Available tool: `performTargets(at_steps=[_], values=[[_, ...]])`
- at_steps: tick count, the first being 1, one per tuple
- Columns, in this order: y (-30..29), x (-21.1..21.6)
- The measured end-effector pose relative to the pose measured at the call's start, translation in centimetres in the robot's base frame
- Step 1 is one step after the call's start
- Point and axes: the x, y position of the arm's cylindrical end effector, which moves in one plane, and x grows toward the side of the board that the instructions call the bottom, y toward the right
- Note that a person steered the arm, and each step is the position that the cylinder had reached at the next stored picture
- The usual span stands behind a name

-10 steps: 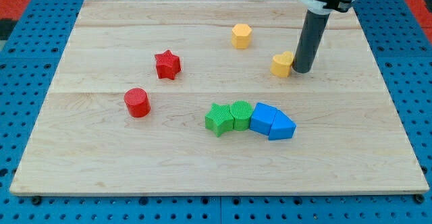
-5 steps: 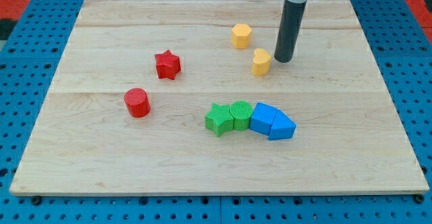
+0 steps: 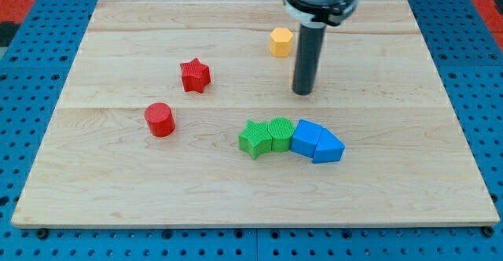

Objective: Move the yellow heart closer to the yellow hexagon

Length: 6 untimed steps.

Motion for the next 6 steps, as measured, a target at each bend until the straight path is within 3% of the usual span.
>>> performTargets(at_steps=[2, 4, 6], values=[[-2.6, -4.3], [-2.4, -0.7], [2.8, -2.5]])
